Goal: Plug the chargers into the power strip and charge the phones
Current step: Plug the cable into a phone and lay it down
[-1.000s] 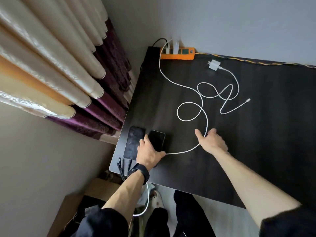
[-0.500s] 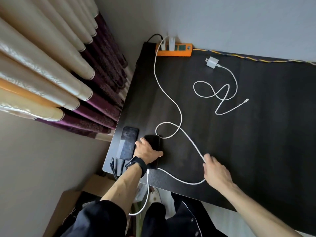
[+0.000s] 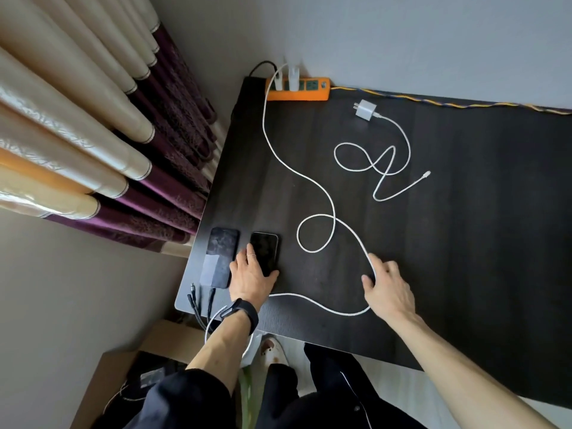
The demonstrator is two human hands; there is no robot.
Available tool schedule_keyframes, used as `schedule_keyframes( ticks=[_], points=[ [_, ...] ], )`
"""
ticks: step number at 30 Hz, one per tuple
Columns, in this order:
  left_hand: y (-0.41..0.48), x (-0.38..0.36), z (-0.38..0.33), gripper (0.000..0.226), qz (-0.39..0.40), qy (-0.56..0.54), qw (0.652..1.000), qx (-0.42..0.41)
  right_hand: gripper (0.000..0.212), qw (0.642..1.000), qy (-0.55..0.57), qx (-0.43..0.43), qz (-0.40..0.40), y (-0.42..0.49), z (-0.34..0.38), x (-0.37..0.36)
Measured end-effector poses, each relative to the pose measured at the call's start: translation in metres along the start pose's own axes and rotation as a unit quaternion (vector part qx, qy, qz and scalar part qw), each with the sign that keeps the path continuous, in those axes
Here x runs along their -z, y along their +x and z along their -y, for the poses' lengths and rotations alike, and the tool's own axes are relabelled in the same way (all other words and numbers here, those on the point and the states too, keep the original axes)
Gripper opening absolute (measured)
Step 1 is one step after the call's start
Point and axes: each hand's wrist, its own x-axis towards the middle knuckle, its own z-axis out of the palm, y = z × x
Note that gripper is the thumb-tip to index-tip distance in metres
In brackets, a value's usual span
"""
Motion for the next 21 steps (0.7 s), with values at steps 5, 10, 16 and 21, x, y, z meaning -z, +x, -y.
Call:
schedule_keyframes(
  ticks=[5, 10, 16, 21],
  points=[
    [-0.014, -0.003, 0.008, 0.095, 0.013, 0.021, 1.0, -0.002, 0.067, 0.997, -0.026, 0.049, 0.059, -0.028, 0.017, -0.029],
    [-0.024, 0.0, 0.022, 0.101, 0.028, 0.046, 0.999, -0.001, 0.072, 0.995, 0.003, 0.066, 0.08, -0.052, 0.031, -0.05],
    [-0.068, -0.005, 0.046, 0.097, 0.03, 0.1, 0.995, 0.011, 0.082, 0.997, 0.04, 0.002, 0.059, -0.073, 0.024, -0.051],
    [-0.081, 0.001, 0.061, 0.08, 0.044, 0.108, 0.993, 0.005, 0.082, 0.995, 0.068, -0.017, 0.073, -0.095, 0.026, -0.047]
  ],
)
